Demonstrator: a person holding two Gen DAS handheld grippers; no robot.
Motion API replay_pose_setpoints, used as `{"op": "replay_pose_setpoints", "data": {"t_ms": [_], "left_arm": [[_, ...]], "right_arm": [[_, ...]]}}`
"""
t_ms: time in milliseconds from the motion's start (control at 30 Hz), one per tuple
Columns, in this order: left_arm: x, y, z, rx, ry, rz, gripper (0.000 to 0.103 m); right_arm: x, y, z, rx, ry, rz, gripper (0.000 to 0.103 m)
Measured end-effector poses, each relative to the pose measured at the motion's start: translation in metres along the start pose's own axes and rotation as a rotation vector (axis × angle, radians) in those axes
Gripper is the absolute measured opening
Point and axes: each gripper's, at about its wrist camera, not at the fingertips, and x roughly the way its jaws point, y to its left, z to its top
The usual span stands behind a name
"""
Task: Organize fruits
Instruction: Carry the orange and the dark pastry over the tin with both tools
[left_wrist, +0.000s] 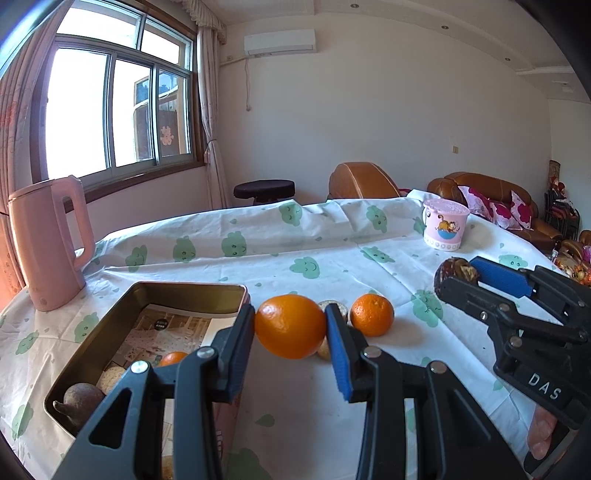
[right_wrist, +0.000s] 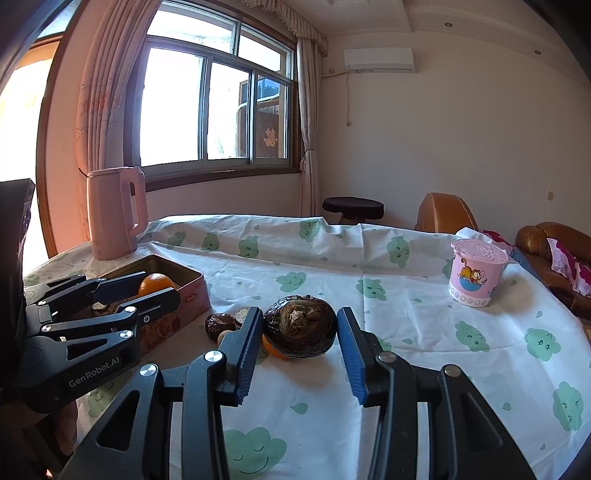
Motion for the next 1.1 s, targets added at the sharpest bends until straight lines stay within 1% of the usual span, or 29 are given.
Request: {"op": "replay_pose_setpoints", "data": {"t_ms": [1100], "left_arm": [[-0.024, 0.004, -0.002, -0.022, -0.126, 0.037, 0.040]], "right_arm": [[-0.017, 0.001, -0.001, -0.008, -0.090, -0.008, 0.044]]}}
